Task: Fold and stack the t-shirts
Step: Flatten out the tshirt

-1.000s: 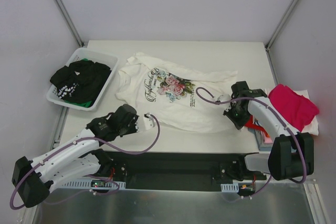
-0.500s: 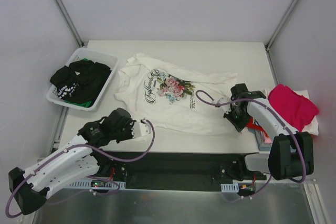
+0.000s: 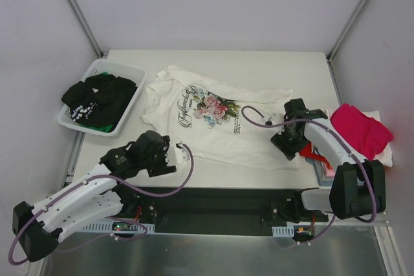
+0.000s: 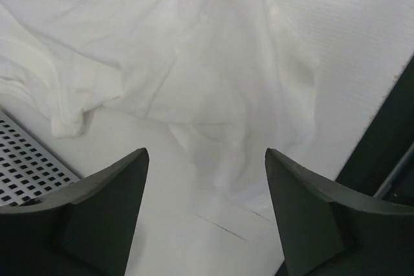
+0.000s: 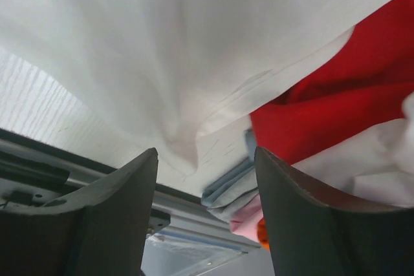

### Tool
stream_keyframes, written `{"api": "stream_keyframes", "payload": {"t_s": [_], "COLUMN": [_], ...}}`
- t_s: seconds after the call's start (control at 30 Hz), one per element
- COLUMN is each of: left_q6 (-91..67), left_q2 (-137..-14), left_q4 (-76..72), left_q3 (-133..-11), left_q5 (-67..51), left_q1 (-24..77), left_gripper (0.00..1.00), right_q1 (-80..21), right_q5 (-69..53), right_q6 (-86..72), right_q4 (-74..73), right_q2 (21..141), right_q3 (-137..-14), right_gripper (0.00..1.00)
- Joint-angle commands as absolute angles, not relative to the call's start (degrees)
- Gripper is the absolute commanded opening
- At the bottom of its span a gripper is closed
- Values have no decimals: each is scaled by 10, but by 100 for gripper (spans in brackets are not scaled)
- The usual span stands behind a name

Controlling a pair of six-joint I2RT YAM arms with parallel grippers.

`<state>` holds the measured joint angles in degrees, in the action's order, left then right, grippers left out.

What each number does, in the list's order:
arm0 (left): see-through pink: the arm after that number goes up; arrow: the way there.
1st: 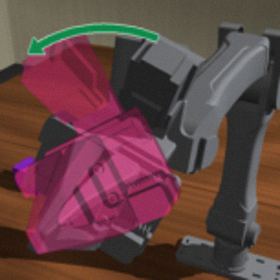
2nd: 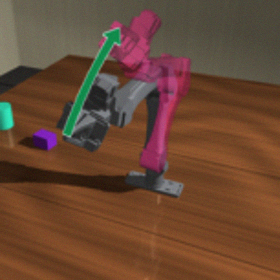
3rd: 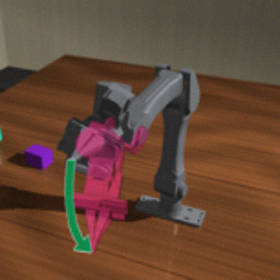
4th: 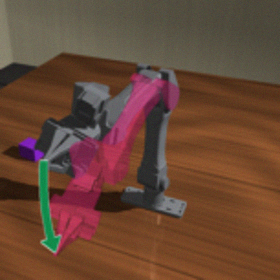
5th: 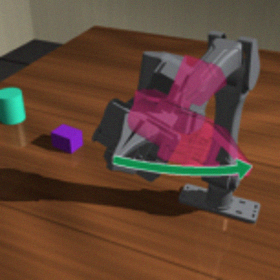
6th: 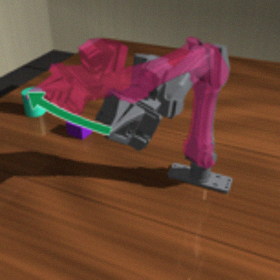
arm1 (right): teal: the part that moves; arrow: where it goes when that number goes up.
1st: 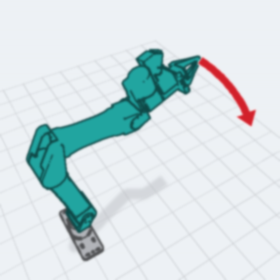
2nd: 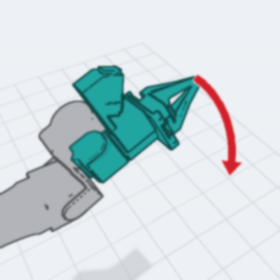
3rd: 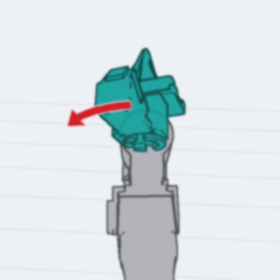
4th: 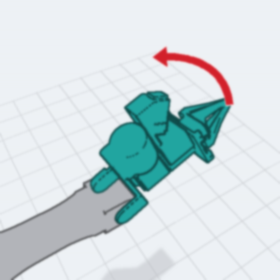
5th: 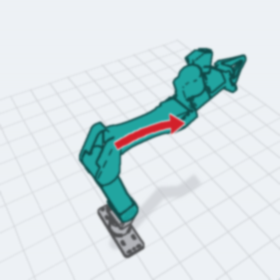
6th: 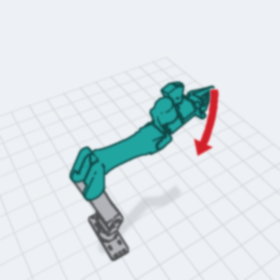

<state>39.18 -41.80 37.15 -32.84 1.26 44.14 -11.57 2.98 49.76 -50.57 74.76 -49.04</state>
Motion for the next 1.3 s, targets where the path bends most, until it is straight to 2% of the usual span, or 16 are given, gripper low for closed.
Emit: {"api": "stream_keyframes", "payload": {"t_s": [0.0, 0.03, 0.13, 0.17, 0.33, 0.47, 0.67, 1.2, 1.27], "left_q6": [405, 408, 412, 410, 397, 389, 381, 373, 377], "left_q2": [-444, -453, -510, -548, -678, -801, -922, -1039, -1056], "left_q4": [245, 203, 157, 141, 134, 134, 134, 124, 112], "left_q3": [-330, -330, -351, -362, -467, -547, -656, -782, -798], "left_q5": [75, 80, 61, 49, -25, -17, -20, -23, -11], "left_q1": [433, 430, 394, 380, 286, 262, 233, 185, 184], "left_gripper": [81, 84, 98, 99, 99, 99, 99, 99, 99], "right_q1": [-120, -120, -121, -123, -128, -131, -130, -112, -110], "right_q5": [47, 51, 51, 51, 60, 77, 90, 131, 135], "right_q6": [474, 469, 447, 443, 432, 429, 434, 473, 479], "right_q4": [-455, -447, -422, -413, -391, -360, -348, -347, -348], "right_q2": [768, 775, 799, 805, 878, 931, 1011, 1149, 1164], "right_q3": [-551, -562, -605, -626, -671, -696, -760, -941, -954], "right_gripper": [67, 69, 82, 91, 100, 100, 100, 100, 97]}}
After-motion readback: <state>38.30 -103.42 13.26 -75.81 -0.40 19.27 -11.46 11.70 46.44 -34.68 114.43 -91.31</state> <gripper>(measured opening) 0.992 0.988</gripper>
